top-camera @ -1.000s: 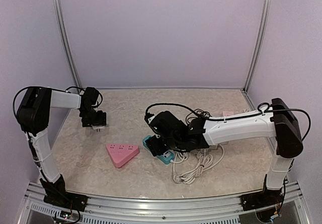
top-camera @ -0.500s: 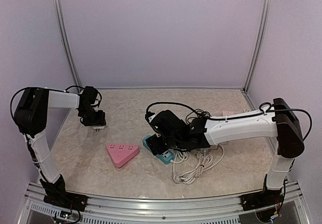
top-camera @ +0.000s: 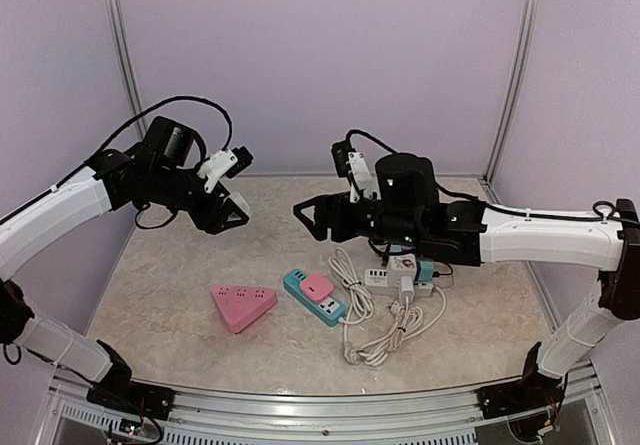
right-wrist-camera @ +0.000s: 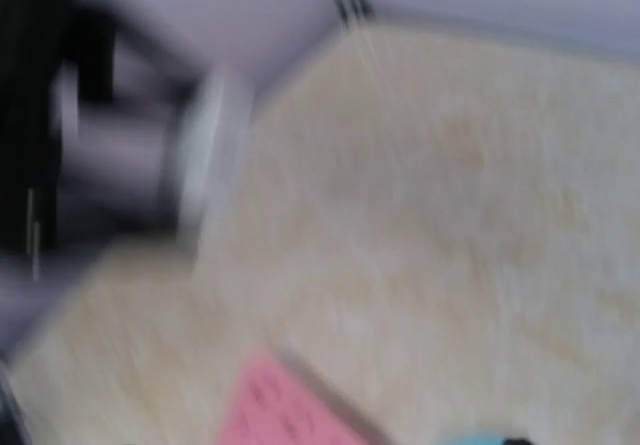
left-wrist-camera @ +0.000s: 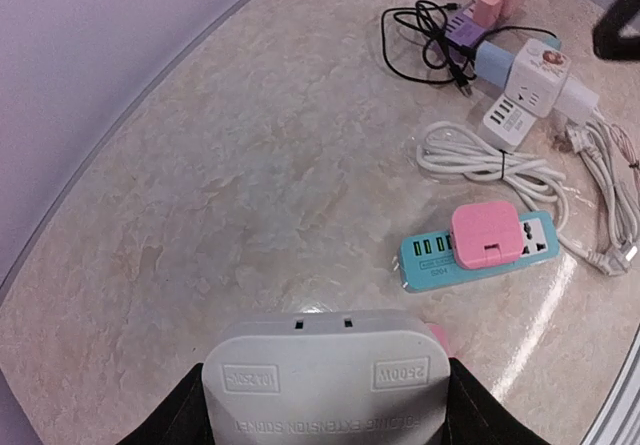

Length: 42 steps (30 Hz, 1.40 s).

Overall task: Insert the plug
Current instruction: Pick up the plug from the center of the board.

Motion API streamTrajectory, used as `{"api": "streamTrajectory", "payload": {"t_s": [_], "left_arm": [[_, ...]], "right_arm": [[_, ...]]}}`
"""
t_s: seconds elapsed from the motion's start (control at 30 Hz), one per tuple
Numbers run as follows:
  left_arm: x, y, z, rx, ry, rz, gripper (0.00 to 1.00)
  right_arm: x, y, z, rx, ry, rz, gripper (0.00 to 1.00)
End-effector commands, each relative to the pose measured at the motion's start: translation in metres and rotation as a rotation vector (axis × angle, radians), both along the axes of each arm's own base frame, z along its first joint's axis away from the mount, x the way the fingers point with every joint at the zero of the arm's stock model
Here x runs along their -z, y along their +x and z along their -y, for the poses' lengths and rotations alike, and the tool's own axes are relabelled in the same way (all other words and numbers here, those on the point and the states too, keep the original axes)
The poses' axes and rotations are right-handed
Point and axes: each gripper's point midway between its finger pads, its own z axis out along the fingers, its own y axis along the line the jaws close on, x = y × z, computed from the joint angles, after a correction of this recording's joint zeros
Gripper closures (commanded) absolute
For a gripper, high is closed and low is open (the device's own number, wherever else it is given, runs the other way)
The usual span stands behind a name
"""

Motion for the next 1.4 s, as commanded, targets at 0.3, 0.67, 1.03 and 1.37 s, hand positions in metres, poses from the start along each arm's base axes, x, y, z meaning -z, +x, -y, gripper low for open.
{"api": "streamTrajectory", "payload": {"t_s": [0.3, 0.67, 1.03, 1.37], "left_arm": [[-0.019, -0.081, 0.041, 0.291, 0.161, 0.017, 1.0], [-0.032, -0.075, 0.048, 0.268, 0.153, 0.079, 1.0], [-0.032, -0.074, 0.049, 0.272, 0.167, 0.097, 1.0], [0.0, -0.062, 0.009, 0.244, 0.066, -0.092, 0.07]], "right_arm": [[-0.03, -0.005, -0.038, -0.12, 0.275, -0.127, 0.26], [-0.014, -0.022, -0.087, -0.294, 0.344, -0.237, 0.32], [-0.007, -0.04, -0.11, -0.426, 0.319, -0.269, 1.0], [0.031, -0.012, -0.01, -0.034, 0.041, -0.159, 1.0]]}}
